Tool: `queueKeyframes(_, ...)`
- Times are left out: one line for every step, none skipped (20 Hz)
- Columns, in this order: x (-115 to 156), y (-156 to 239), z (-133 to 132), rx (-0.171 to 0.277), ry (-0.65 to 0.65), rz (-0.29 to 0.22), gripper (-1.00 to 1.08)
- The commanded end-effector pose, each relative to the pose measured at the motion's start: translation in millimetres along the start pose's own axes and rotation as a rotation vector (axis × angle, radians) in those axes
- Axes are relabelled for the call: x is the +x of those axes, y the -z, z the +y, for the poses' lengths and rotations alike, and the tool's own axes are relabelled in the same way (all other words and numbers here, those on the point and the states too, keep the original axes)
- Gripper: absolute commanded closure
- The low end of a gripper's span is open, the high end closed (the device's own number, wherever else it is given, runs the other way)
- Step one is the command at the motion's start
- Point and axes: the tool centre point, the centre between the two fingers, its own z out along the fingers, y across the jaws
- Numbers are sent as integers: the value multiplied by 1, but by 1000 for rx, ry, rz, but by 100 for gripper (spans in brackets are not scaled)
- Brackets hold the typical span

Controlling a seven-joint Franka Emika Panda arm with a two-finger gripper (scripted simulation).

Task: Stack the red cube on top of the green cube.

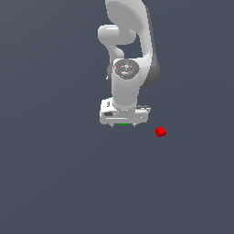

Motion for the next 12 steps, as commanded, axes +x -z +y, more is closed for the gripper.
queueKeyframes(0, 0, 0, 0, 0, 0, -92)
queueKeyframes(0, 0, 0, 0, 0, 0, -92)
queueKeyframes(0, -1, -2, 0, 2, 0, -92)
queueKeyframes(-1, -2, -5, 0, 4, 1, -92)
queueKeyframes(-1, -3, -9, 0, 7, 1, -92)
queueKeyframes(-2, -5, -14, 0, 11, 2, -92)
queueKeyframes(-3, -8, -21, -1, 16, 3, -92)
queueKeyframes(-3, -11, -28, -1, 21, 4, -92)
queueKeyframes(-5, -14, -37, -1, 28, 6, -92)
queueKeyframes(-6, -17, -46, -1, 35, 7, -92)
queueKeyframes(-7, -21, -57, -1, 43, 9, -92)
queueKeyframes(-9, -26, -68, -2, 51, 11, -92)
